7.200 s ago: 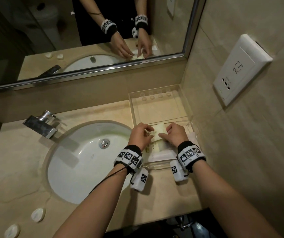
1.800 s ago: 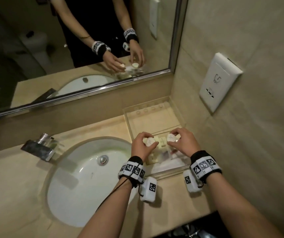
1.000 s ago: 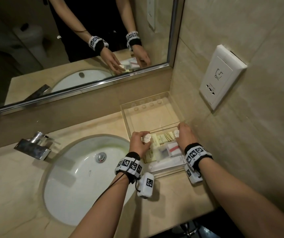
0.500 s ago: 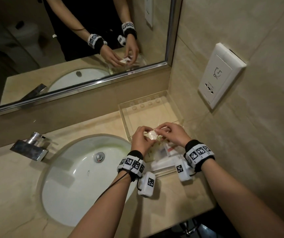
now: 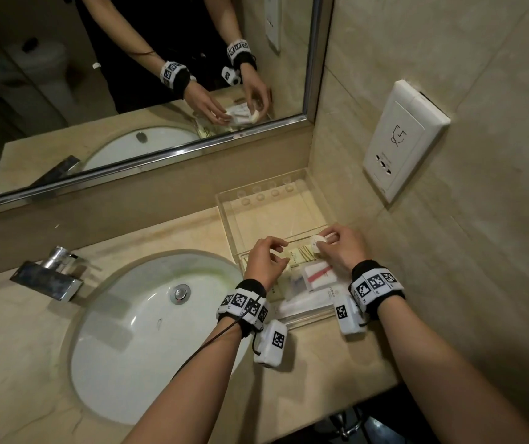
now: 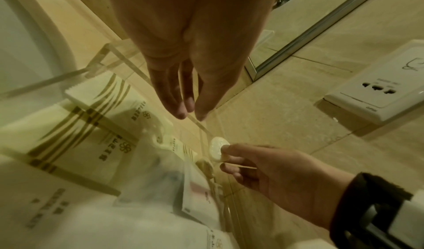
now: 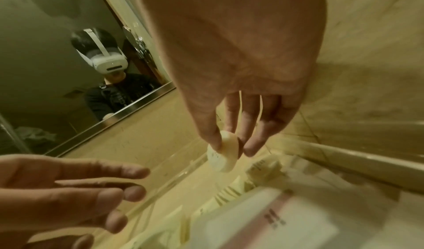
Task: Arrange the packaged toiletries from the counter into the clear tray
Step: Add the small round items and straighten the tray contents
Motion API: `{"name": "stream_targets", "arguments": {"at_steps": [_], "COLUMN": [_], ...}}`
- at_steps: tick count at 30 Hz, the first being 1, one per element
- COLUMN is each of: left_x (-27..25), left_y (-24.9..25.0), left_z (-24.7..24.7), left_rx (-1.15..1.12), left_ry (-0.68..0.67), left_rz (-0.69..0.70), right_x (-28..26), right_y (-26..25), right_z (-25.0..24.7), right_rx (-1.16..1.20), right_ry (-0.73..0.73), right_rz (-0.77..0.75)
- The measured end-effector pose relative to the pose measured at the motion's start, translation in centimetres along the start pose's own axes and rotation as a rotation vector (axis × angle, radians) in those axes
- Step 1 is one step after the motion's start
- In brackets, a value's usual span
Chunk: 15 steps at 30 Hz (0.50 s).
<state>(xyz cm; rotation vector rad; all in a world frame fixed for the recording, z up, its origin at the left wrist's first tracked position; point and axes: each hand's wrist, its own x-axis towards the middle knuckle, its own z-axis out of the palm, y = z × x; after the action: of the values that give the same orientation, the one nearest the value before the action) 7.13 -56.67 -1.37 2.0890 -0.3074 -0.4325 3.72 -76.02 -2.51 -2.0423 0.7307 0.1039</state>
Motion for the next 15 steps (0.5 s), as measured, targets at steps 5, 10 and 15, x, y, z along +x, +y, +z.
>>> {"name": "stream_targets", "arguments": {"at_steps": [5,10,15], "left_x": [-0.4,-0.6,-0.3], "left_y": [-0.6,-0.8,-0.2], "left_z": [0.3,0.5,0.9], "left_rx": [0.058,0.077,0.140], "left_ry": [-0.037,-0.041,-0.057], "left_rz": [-0.010,-0.013,0.016], "right_x": [0.5,1.0,0.3], "right_y": [0.5,1.0,1.5], "right_z": [1.0,1.9,1.6], "right_rx": [-0.059,-0.125,-0.215], "right_ry": [-0.030,0.019,0.170], "right_rz": [0.046,0.013,-0.082]}}
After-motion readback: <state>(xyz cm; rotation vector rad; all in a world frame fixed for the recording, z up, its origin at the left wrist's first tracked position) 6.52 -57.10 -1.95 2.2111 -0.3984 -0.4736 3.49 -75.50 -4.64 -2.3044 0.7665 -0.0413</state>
